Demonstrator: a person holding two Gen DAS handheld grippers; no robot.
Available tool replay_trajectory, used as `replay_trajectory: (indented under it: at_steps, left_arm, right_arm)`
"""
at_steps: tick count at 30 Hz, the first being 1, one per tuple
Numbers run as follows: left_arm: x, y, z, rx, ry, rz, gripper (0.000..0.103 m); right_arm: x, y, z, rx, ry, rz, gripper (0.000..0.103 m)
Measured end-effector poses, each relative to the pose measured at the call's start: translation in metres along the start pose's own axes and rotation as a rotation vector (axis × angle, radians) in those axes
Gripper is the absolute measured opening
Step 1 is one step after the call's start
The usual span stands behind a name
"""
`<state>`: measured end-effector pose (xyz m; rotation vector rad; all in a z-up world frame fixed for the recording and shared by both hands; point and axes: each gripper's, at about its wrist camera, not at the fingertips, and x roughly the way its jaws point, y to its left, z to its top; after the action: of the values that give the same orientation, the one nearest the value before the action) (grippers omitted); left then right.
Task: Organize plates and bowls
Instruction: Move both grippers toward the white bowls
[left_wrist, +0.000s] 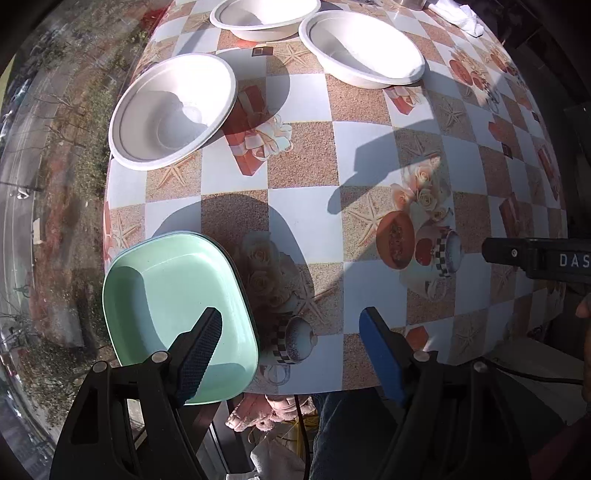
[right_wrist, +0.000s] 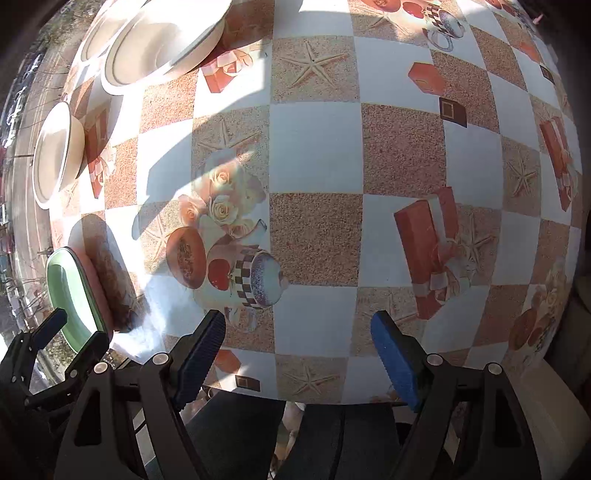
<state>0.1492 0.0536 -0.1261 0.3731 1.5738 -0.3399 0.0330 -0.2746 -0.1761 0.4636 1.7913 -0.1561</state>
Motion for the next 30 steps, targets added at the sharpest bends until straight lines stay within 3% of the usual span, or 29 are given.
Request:
replay_trajectory:
  at_steps: [3, 9, 16, 30]
  left_arm:
    - [0.010, -0.014, -0.001, 0.040, 0.038, -0.009, 0.080]
    - [0.000, -0.032, 0.008, 0.114, -0.009, -0.008, 0.080]
    - [0.010, -0.036, 0.007, 0.126, 0.027, -0.004, 0.080]
    - [0.011, -0.037, 0.012, 0.129, 0.037, -0.004, 0.080]
  right_arm:
    - [0.008, -0.017, -0.005, 0.047, 0.048, -0.008, 0.082]
    - [-0.011, -0.036, 0.006, 0.101, -0.008, -0.020, 0.082]
    - [0.004, -0.037, 0.002, 0.101, 0.047, -0.006, 0.082]
    - [0.003, -0.038, 0.003, 0.120, 0.050, -0.012, 0.082]
